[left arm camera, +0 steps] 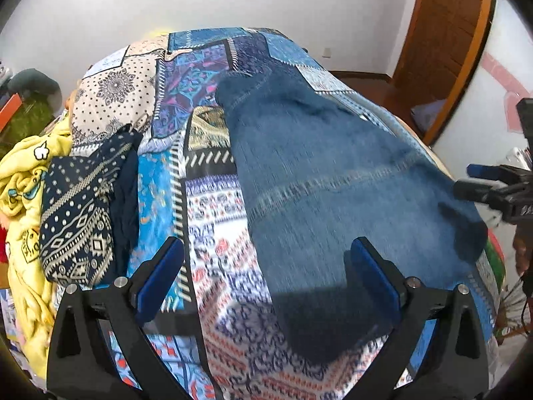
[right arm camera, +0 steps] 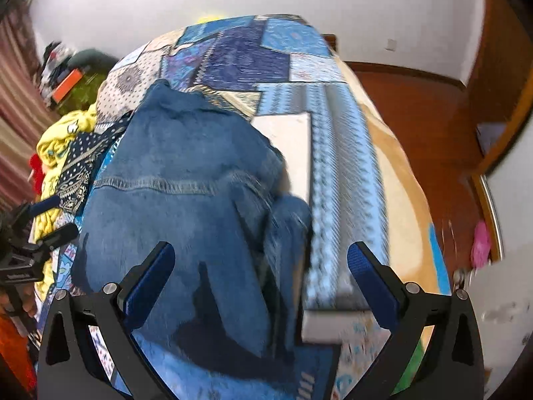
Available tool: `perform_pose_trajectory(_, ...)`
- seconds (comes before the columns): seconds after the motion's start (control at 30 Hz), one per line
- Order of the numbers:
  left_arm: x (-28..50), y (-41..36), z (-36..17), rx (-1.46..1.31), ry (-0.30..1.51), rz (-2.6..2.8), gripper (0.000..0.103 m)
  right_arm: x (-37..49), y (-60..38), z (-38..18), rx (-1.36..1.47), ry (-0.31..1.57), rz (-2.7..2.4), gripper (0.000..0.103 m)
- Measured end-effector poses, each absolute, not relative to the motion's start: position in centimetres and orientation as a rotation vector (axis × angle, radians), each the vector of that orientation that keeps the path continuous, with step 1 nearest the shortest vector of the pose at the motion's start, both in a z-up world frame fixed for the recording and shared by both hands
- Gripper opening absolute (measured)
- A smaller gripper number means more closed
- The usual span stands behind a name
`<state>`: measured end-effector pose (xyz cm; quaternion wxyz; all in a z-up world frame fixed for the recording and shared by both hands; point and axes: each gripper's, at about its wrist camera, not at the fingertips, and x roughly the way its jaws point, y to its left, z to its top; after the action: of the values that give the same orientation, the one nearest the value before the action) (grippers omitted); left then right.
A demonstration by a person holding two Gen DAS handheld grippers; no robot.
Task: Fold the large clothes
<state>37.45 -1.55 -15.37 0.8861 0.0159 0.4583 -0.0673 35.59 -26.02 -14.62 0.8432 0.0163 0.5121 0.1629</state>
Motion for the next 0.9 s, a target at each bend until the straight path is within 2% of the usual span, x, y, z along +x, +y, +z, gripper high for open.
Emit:
perform_pose_trajectory(0.27,40.6,-0.8,-16.7,0.057,0.971,-0.093,0.101,40.6,-25.9,-18.6,-0.114,1.17,0.298,0.102)
perform_pose_trajectory(0.47,40.9,-0.9,-16.6,0.113,0.922,-0.064,0.101,40.1,-27.9,-16.5,-0.029,1.101,0.297,0.102)
perform_pose_trajectory(0.63,40.3,-0.6,-15.4,0.057,0.904,-0.113,0.101,38.4,-28.3,-14.9,0.017,1.052,0.349,0.103)
perform_pose_trajectory(0.9,40.7,0.6,-19.1,-0.262,1.135,-0.319,0.101,37.2,-29.1,-20.4,0.25,1.289,0.531,0.103)
